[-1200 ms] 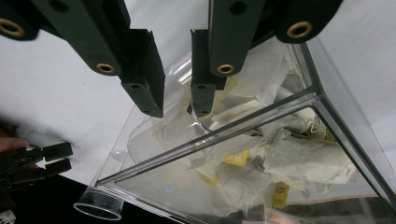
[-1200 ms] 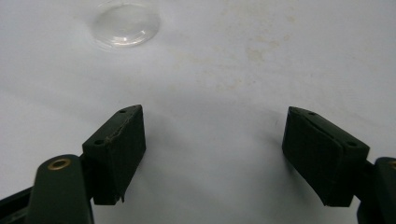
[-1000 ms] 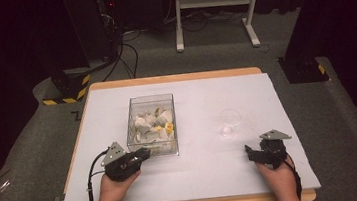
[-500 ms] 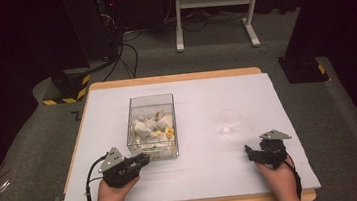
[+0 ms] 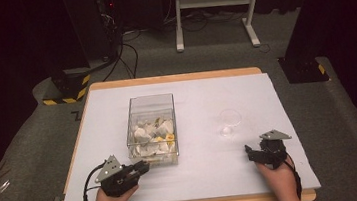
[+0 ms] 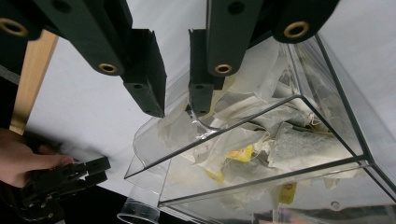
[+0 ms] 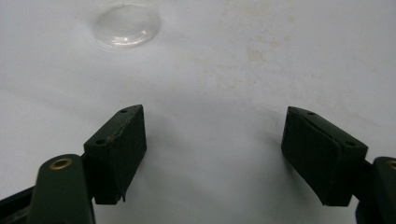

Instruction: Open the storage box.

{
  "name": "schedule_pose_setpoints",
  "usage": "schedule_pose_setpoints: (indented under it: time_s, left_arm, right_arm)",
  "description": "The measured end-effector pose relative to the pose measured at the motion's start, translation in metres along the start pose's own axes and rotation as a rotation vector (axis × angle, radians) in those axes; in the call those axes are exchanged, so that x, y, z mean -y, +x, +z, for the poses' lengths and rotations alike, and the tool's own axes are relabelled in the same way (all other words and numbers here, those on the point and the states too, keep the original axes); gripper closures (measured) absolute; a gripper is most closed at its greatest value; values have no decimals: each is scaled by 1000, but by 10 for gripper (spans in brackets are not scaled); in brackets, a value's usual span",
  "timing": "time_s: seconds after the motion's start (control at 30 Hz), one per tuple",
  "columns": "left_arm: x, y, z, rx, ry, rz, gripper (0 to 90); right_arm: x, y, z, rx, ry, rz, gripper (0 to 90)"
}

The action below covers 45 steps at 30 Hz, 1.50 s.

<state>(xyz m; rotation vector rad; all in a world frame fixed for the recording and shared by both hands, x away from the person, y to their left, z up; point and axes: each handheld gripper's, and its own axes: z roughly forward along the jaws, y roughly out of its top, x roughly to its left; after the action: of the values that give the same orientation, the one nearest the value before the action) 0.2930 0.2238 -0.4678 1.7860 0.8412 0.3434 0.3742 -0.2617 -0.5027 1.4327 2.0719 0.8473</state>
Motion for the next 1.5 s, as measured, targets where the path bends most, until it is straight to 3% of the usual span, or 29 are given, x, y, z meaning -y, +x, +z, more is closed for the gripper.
schedule_pose_setpoints:
  time_s: [0.33,0.63,0.83,1.2,1.5]
  left_arm:
    - [7,-10,-9,14,-14,0,760]
    - [8,-13,-10,-25,-20,22,754]
    - [10,-12,-14,-27,-21,-4,739]
    - [5,-14,-28,-82,-54,17,738]
    - [-2,-11,-36,-150,-100,1,730]
  right_arm:
    - [0,0,0,-1,0,-2,222]
    - [0,0,0,-1,0,-2,223]
    - [0,0,0,-2,0,-2,223]
    - [0,0,0,-2,-1,-2,224]
    - [0,0,0,-2,-1,-2,225]
